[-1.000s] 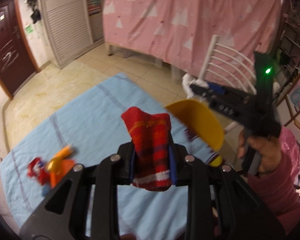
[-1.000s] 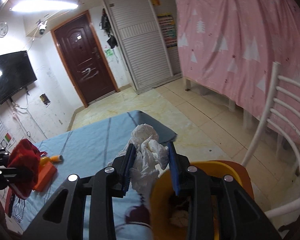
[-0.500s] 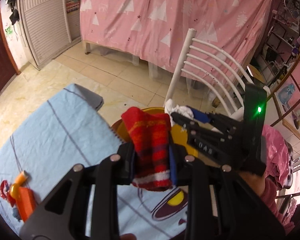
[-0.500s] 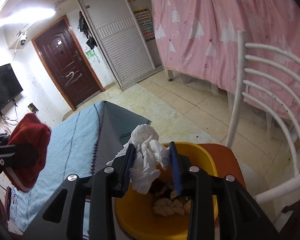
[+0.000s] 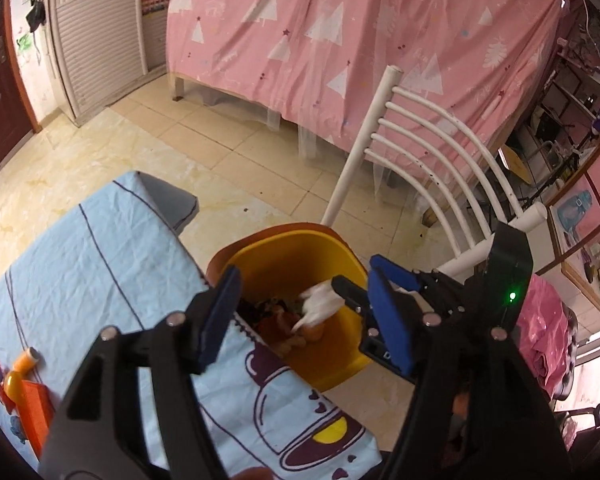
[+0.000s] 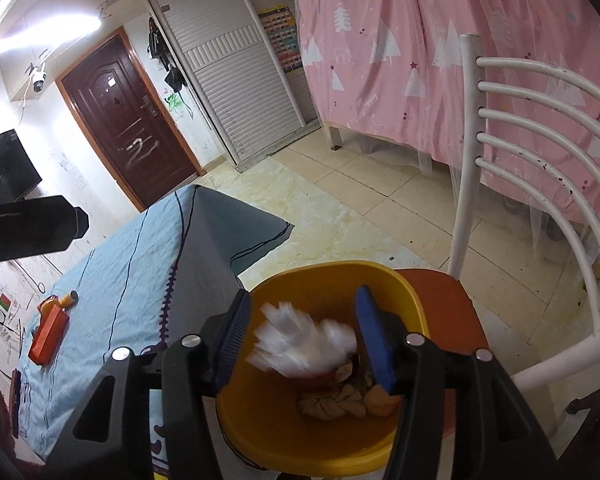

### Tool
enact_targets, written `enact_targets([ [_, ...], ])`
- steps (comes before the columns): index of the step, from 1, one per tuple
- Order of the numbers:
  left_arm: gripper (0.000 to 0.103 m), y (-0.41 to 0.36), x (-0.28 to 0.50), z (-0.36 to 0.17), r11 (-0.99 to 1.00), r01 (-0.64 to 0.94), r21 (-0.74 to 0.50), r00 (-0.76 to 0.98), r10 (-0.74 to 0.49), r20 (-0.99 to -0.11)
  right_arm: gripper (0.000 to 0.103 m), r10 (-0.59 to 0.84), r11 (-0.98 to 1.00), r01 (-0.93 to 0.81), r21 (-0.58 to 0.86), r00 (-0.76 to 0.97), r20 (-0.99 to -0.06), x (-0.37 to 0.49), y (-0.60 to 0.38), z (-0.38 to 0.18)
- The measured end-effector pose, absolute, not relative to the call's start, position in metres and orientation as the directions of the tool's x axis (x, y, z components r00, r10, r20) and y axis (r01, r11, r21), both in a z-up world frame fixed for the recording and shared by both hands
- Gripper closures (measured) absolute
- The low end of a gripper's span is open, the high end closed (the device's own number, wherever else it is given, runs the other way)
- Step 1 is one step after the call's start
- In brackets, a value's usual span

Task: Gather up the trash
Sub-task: 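Carry both items to the yellow bin and open both tools over it, then move both open tools back over the items on the sheet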

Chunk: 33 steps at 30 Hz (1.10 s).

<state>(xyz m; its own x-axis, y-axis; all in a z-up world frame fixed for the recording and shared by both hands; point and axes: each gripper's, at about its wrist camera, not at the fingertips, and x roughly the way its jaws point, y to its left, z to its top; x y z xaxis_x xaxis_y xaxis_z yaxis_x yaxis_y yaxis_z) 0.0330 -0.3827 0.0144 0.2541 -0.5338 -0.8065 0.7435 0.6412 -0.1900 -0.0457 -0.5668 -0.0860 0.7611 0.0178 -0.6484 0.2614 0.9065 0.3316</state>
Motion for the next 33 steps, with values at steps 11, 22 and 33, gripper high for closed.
enact_targets([
  [11,0.04,-0.341,0.046,0.029,0.677,0.711,-0.191,0.298,-0.537,-0.789,0.052,0.013,0.923,0.231,0.308,0.781,-0.625,-0.038,-0.544,-0.062],
  [22,0.034,-0.26,0.071,0.044,0.752,0.64,-0.154,0.387,-0.49,-0.781,0.05,0.09,0.962,0.09,0.259,0.788,-0.609,0.001,-0.477,-0.034],
  [33,0.034,-0.165,0.105,0.053,0.847,0.524,-0.096,0.495,-0.394,-0.774,0.049,0.206,0.974,-0.093,0.208,0.753,-0.625,0.048,-0.385,-0.021],
])
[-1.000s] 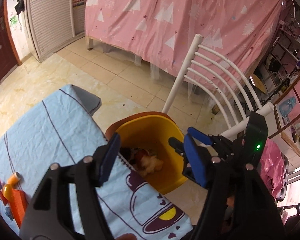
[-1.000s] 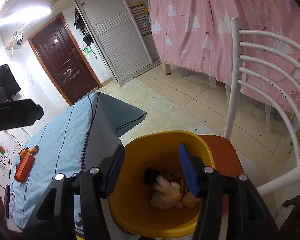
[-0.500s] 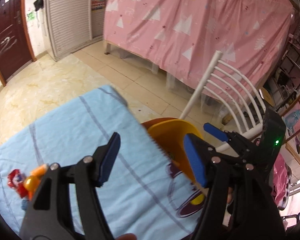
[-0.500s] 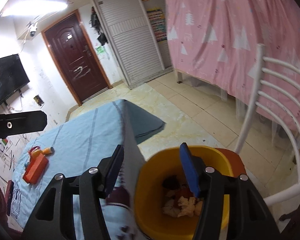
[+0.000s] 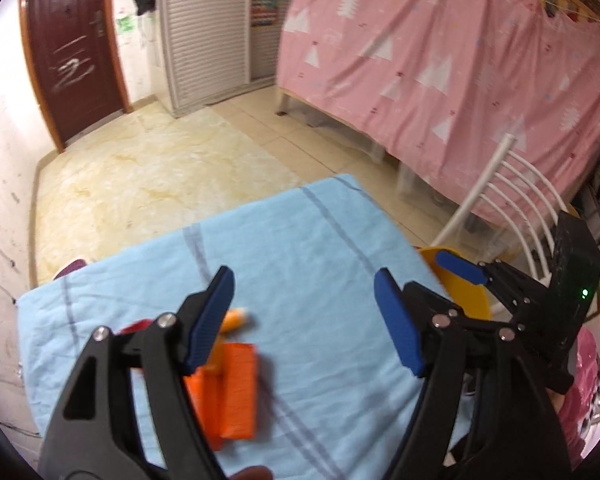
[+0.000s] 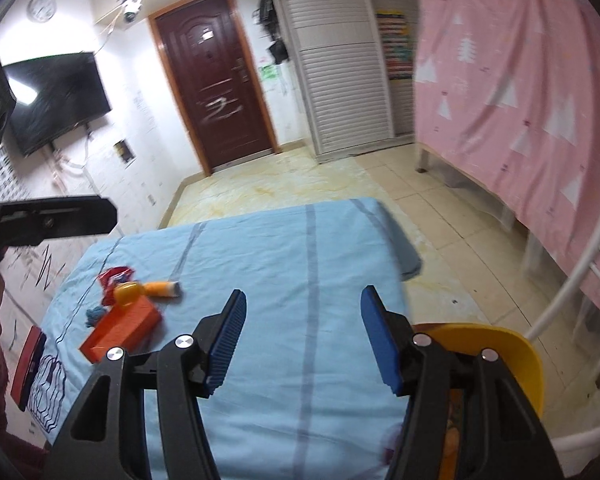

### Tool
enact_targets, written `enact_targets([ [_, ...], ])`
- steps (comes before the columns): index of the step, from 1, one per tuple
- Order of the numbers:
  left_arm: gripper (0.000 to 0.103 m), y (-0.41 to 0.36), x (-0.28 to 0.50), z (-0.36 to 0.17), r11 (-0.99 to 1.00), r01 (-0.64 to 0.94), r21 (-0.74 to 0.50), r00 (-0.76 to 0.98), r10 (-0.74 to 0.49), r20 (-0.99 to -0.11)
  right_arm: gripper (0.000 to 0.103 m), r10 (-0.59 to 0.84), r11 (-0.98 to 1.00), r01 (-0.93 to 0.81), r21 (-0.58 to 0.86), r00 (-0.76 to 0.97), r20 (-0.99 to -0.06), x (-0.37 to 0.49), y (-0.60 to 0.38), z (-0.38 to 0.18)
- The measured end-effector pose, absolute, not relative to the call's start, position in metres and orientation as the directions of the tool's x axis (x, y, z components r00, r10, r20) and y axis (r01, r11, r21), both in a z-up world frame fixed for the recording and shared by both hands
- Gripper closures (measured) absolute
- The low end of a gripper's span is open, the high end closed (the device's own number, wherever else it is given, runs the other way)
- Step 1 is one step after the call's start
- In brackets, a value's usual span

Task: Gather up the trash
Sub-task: 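Move both open tools back over the items on the sheet, then grasp the red-and-white bag with the left tool while the right tool grasps the orange box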

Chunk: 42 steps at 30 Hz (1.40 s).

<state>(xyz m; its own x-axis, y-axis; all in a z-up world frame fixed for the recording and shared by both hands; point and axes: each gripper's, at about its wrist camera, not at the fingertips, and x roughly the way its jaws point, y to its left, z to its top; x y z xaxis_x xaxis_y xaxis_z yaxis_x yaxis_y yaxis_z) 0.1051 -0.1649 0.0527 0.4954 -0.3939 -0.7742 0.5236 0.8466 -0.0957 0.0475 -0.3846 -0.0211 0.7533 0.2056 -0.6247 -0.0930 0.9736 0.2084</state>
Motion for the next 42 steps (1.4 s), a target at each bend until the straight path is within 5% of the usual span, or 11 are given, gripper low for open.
enact_targets([
  [16,0.034,-0.062,0.146,0.014,0.926,0.363,-0.099,0.489,-0.28,-0.826,0.049,0.293,0.952,-0.274,0.138,0.68,-0.672,0.088,-0.275,-0.022],
  [38,0.031,-0.047,0.174,-0.062,0.927,0.339,-0.162,0.296,-0.269,-0.917,0.049,0.297,0.948,-0.282,0.146,0.623,-0.723,0.108,-0.246,-0.04],
  [42,0.067,-0.054,0.169,-0.06,0.915,0.367,-0.17,0.301,-0.289,-0.909,0.043,0.328,0.937,-0.299,0.179,0.586,-0.741,0.099,-0.241,-0.044],
])
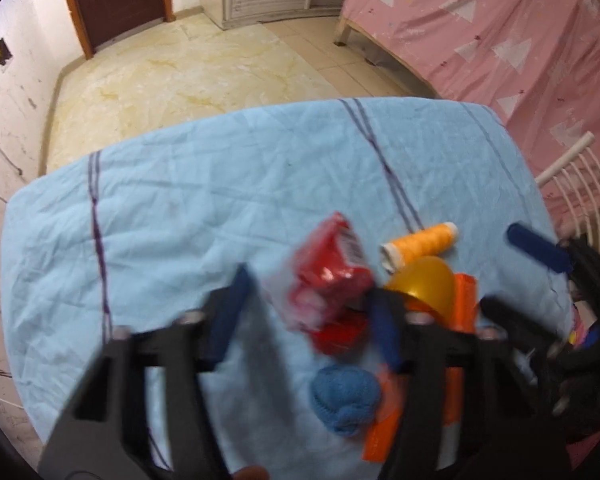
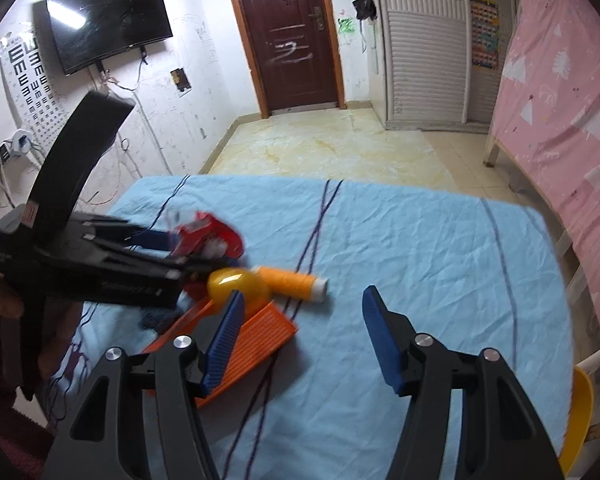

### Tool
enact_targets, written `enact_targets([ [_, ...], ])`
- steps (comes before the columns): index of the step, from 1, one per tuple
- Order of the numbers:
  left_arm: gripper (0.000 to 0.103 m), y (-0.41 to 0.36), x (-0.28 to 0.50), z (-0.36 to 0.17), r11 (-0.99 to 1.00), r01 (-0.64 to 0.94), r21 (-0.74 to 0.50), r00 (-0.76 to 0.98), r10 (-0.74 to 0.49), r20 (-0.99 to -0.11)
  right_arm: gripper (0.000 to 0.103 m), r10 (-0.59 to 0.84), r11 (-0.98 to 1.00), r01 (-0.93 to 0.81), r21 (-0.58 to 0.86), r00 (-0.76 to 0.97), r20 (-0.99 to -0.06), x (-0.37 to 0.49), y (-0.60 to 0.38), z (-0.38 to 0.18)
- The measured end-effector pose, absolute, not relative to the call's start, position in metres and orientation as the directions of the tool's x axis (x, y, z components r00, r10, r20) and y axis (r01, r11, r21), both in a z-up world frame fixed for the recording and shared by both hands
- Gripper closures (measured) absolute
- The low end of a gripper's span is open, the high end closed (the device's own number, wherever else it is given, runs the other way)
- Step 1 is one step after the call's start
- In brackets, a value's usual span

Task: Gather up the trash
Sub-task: 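Grasp the red-and-white bag with the left tool while the right tool grasps the orange box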

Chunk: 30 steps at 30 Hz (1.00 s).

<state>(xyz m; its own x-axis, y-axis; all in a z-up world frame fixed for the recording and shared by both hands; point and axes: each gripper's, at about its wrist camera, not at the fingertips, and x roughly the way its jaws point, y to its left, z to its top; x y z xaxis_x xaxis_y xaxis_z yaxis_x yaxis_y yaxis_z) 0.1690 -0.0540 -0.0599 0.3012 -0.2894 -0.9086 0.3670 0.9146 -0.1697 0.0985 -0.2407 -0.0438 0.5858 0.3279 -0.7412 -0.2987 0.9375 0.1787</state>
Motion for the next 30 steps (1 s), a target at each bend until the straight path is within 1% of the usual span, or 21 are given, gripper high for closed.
enact_targets([
  [1,0.075,-0.057,0.167,-0.058,0.912,0.373,-0.168,0.303,-0.291,-0.907,0.042,0.332,0.936,-0.302,0.183,0.575,-0.748,0.097,-0.238,-0.046],
  [3,0.076,-0.059,0.163,-0.054,0.917,0.373,-0.138,0.331,-0.27,-0.904,0.042,0.348,0.929,-0.311,0.199,0.554,-0.757,0.094,-0.234,-0.049],
  [12,0.076,-0.039,0.154,-0.035,0.935,0.331,-0.131,0.4,-0.264,-0.877,0.043,0.401,0.908,-0.312,0.279,0.463,-0.79,0.1,-0.217,-0.065],
  [13,0.076,-0.037,0.152,-0.033,0.936,0.328,-0.128,0.408,-0.262,-0.875,0.045,0.412,0.904,-0.311,0.292,0.455,-0.789,0.101,-0.216,-0.066],
  [15,0.076,-0.033,0.151,-0.03,0.937,0.325,-0.127,0.415,-0.262,-0.871,0.06,0.42,0.902,-0.304,0.307,0.453,-0.786,0.103,-0.215,-0.067],
  [17,0.076,-0.03,0.149,-0.028,0.938,0.32,-0.136,0.418,-0.268,-0.868,0.069,0.438,0.896,-0.29,0.336,0.458,-0.773,0.103,-0.217,-0.067],
  [21,0.076,-0.026,0.148,-0.026,0.94,0.311,-0.143,0.425,-0.272,-0.864,0.076,0.449,0.892,-0.279,0.355,0.472,-0.759,0.102,-0.221,-0.066],
  [24,0.076,-0.026,0.146,-0.023,0.941,0.307,-0.14,0.436,-0.27,-0.859,0.083,0.432,0.9,-0.281,0.332,0.485,-0.76,0.1,-0.224,-0.062],
  [26,0.076,-0.026,0.143,-0.021,0.942,0.307,-0.137,0.444,-0.269,-0.855,0.086,0.414,0.909,-0.278,0.311,0.496,-0.763,0.099,-0.225,-0.058],
  [30,0.076,-0.025,0.141,-0.017,0.941,0.308,-0.137,0.451,-0.271,-0.851,0.086,0.366,0.926,-0.281,0.251,0.516,-0.775,0.096,-0.229,-0.053],
])
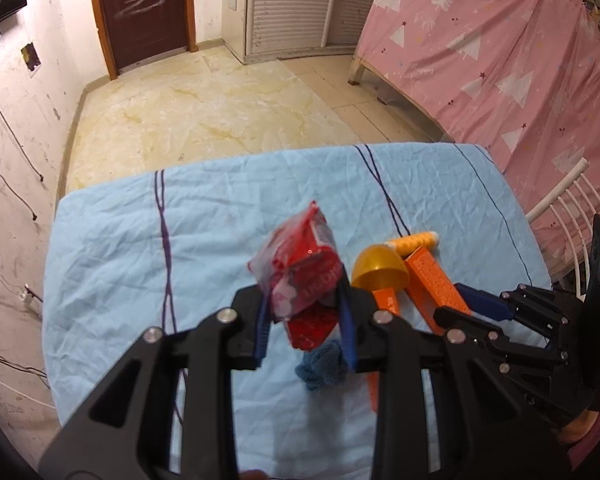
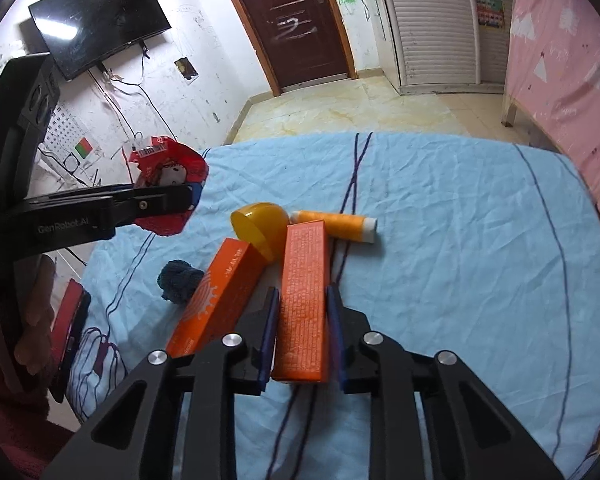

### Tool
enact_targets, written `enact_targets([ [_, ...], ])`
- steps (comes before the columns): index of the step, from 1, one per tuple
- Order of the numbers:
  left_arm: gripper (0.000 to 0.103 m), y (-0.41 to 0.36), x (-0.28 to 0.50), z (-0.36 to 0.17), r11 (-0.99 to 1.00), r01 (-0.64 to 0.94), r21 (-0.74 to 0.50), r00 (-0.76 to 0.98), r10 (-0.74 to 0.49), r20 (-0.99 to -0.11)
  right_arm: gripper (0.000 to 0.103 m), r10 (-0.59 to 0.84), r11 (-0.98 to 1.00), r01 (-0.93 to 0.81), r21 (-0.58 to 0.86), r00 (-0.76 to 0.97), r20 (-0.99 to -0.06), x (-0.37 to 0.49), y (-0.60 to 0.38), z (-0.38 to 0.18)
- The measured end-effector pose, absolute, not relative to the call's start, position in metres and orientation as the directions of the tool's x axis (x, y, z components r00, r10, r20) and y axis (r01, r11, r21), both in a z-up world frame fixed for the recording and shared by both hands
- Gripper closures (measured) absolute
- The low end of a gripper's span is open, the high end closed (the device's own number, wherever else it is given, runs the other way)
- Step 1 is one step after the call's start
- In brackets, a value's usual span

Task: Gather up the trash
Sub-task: 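Grasp the red-and-white bag with the left tool while the right tool grasps the orange box, then carry both items to the yellow bin and open both tools over it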

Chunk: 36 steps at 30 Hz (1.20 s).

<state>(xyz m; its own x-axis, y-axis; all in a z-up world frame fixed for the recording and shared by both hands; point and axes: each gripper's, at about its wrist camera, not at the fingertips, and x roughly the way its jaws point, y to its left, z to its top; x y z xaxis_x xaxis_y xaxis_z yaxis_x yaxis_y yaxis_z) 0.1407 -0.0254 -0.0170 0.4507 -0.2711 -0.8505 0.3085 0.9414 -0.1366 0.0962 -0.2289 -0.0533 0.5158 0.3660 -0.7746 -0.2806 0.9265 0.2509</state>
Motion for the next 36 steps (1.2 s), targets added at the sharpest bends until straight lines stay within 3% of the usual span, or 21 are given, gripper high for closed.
enact_targets([
  [5,0.076,-0.028,0.14,-0.015,0.942,0.309,-0.134,0.449,-0.269,-0.852,0.086,0.251,0.944,-0.318,0.084,0.529,-0.811,0.093,-0.215,-0.056],
  [9,0.076,-0.035,0.139,-0.012,0.941,0.311,-0.134,0.454,-0.271,-0.849,0.086,0.227,0.939,-0.34,0.042,0.525,-0.82,0.094,-0.204,-0.063],
  [22,0.076,-0.055,0.134,0.001,0.936,0.328,-0.129,0.468,-0.279,-0.838,0.087,0.264,0.953,-0.28,0.112,0.597,-0.757,0.085,-0.253,-0.047],
  [36,0.076,-0.166,0.107,0.015,0.869,0.485,-0.101,0.44,-0.342,-0.83,0.087,0.13,0.986,-0.024,0.164,0.726,-0.676,0.034,-0.41,-0.026],
])
